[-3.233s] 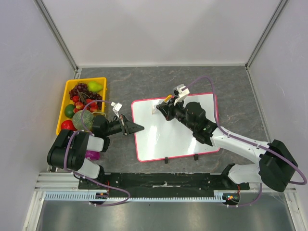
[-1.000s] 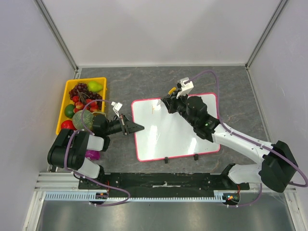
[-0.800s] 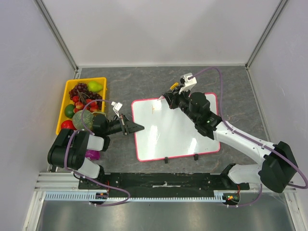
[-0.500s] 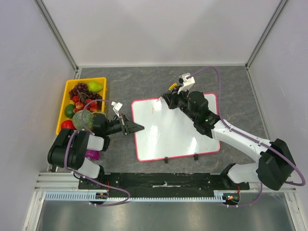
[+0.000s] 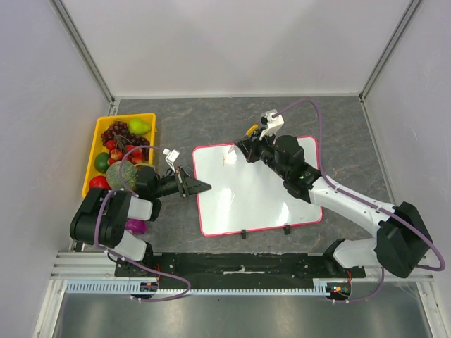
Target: Write a sentence on the whiteboard
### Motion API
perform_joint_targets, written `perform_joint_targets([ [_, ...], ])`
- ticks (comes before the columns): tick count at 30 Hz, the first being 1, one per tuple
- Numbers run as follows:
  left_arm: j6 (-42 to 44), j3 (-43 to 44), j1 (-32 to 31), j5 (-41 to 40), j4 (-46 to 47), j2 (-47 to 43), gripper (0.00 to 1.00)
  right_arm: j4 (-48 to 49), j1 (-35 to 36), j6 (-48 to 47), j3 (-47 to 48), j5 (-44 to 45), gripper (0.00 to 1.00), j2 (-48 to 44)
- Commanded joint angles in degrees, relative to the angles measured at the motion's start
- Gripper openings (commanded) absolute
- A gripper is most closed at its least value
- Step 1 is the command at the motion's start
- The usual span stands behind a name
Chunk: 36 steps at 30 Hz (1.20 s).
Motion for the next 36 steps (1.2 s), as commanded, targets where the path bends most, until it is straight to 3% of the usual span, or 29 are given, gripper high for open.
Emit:
perform_joint_targets([
  [1, 7.9, 0.1, -0.2, -3.2, -1.8, 1.2, 0.02, -0.5, -0.3, -0.3, -1.9, -0.2, 0.0, -1.3],
  [18, 8.0, 0.1, -0.1, -3.2, -1.7, 1.2, 0.02, -2.1, -0.3, -0.3, -6.9, -3.2, 0.0, -4.3],
  [28, 8.0, 0.2, -0.1, -3.1, -1.8, 1.3, 0.02, -1.1, -0.4, 2.3, -3.7, -5.3, 0.0, -6.0],
  [36, 8.1, 0.3, -0.2, -3.1, -1.8, 1.2, 0.02, 0.2, -0.4, 2.3, -2.6, -2.0, 0.0, -7.2],
])
